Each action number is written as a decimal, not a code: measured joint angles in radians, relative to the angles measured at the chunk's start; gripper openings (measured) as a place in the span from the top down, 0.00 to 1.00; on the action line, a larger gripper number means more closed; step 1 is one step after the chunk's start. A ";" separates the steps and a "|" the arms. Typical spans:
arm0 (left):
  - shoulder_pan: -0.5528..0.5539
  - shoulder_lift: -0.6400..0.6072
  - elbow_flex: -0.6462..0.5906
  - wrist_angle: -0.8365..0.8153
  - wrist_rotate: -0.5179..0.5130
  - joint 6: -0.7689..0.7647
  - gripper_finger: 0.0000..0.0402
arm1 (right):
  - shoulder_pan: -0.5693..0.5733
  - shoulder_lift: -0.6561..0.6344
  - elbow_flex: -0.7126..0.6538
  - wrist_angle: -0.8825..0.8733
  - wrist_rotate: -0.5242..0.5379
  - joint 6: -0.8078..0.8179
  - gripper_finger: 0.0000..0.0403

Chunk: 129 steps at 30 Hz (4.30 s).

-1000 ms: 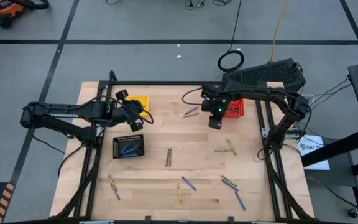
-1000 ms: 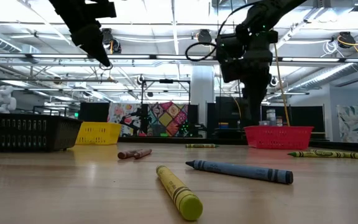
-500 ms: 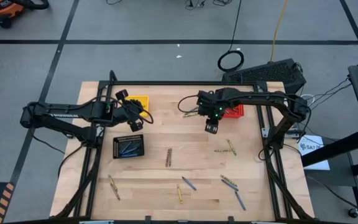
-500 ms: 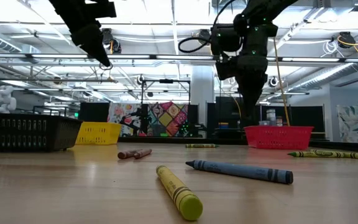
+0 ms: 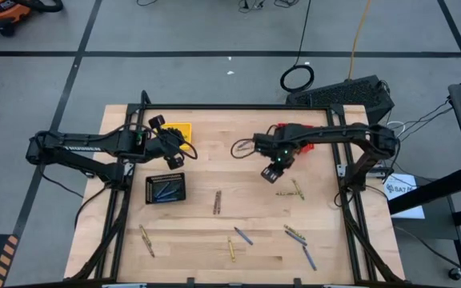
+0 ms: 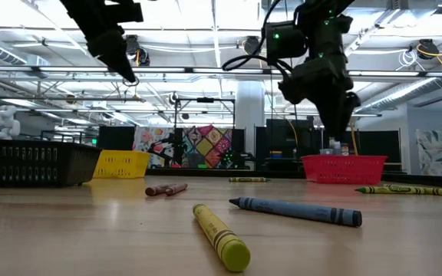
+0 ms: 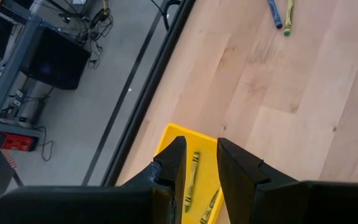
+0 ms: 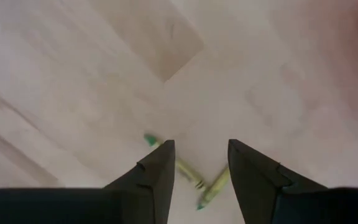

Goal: Sort crayons
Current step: Put the blue crayon into the black bin

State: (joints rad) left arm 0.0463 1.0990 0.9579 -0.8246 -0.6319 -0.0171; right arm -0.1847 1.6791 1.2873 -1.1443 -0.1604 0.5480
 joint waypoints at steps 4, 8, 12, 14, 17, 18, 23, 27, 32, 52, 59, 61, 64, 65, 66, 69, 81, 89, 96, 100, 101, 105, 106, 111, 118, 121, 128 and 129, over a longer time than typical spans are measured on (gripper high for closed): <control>0.000 0.000 0.000 -0.027 0.000 0.000 0.79 | 0.071 0.000 0.000 -0.021 0.000 0.071 0.67; 0.000 0.000 0.000 -0.064 0.000 -0.001 0.79 | 0.157 0.000 0.000 -0.062 -0.001 0.128 0.67; 0.000 0.000 0.000 -0.088 0.000 -0.001 0.79 | 0.245 0.000 -0.001 -0.079 0.000 0.238 0.67; 0.000 0.000 0.001 -0.087 0.000 -0.001 0.79 | 0.294 0.000 -0.001 -0.073 0.002 0.321 0.67; 0.000 0.000 0.001 -0.087 0.000 -0.001 0.79 | 0.381 0.000 -0.001 -0.062 0.007 0.455 0.67; 0.000 0.000 0.000 -0.086 0.000 -0.001 0.79 | 0.412 0.000 -0.001 -0.058 0.012 0.503 0.67; 0.000 0.000 0.001 -0.082 0.000 -0.001 0.79 | 0.556 0.000 -0.001 -0.048 0.057 0.741 0.67; 0.000 0.000 0.001 -0.082 0.005 -0.001 0.79 | 0.642 0.000 -0.001 -0.041 0.059 0.896 0.67; 0.000 0.000 0.001 -0.075 0.057 -0.002 0.79 | 0.735 0.000 -0.001 0.000 0.061 1.059 0.67; 0.000 0.000 0.001 -0.073 0.082 -0.002 0.79 | 1.043 0.044 -0.001 0.189 0.055 1.564 0.67; 0.000 0.000 0.001 -0.047 0.082 -0.003 0.79 | 1.100 0.136 -0.001 0.341 0.052 1.627 0.67; 0.000 0.000 0.001 -0.023 0.082 -0.003 0.79 | 1.111 0.158 -0.001 0.351 0.045 1.643 0.67; 0.000 0.000 0.001 0.006 0.082 -0.003 0.79 | 1.125 0.183 -0.001 0.349 0.006 1.665 0.67; 0.000 0.000 0.000 0.014 0.082 -0.003 0.79 | 1.130 0.186 -0.001 0.347 -0.001 1.669 0.67; 0.000 0.000 0.001 0.019 0.082 -0.003 0.79 | 1.135 0.188 -0.001 0.347 -0.001 1.671 0.67; 0.000 0.000 0.001 0.026 0.084 -0.003 0.79 | 1.146 0.192 -0.001 0.342 0.004 1.692 0.67; 0.000 0.000 0.000 0.034 0.087 -0.002 0.79 | 1.155 0.265 0.004 0.328 0.000 1.705 0.67; 0.000 0.000 0.000 0.033 0.088 -0.003 0.79 | 1.155 0.282 0.003 0.327 -0.001 1.686 0.76; 0.000 0.000 0.000 0.033 0.088 -0.003 0.79 | 1.155 0.284 0.002 0.332 -0.001 1.603 0.95; 0.000 0.000 0.000 0.033 0.088 -0.003 0.79 | 1.155 0.285 0.001 0.333 -0.001 1.522 0.98; 0.000 0.000 0.000 0.033 0.088 -0.003 0.79 | 1.155 0.285 0.001 0.335 -0.001 1.502 0.98; 0.000 0.000 0.000 0.034 0.088 -0.003 0.79 | 1.155 0.285 0.001 0.349 0.000 1.450 0.99; 0.000 0.000 0.000 0.035 0.088 -0.003 0.79 | 1.155 0.285 0.001 0.352 0.001 1.440 0.99; 0.000 0.000 0.000 0.053 0.088 -0.004 0.79 | 1.153 0.258 -0.001 0.370 0.014 1.402 1.00; -0.001 0.000 0.000 0.064 0.185 -0.004 0.79 | 1.153 0.206 -0.005 0.377 0.206 1.366 1.00; -0.001 0.011 0.000 0.089 0.265 -0.004 0.79 | 1.151 0.193 -0.005 0.361 0.256 1.332 1.00; -0.001 0.069 -0.009 0.215 0.418 0.046 0.79 | 1.113 0.176 -0.003 0.247 0.381 1.295 1.00; -0.001 0.078 -0.018 0.251 0.448 0.061 0.79 | 1.105 0.176 -0.003 0.222 0.404 1.305 1.00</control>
State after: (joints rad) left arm 0.0456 1.1770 0.9401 -0.5741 -0.1837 0.0434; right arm 0.9203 1.8553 1.2839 -0.9221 0.2434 1.8530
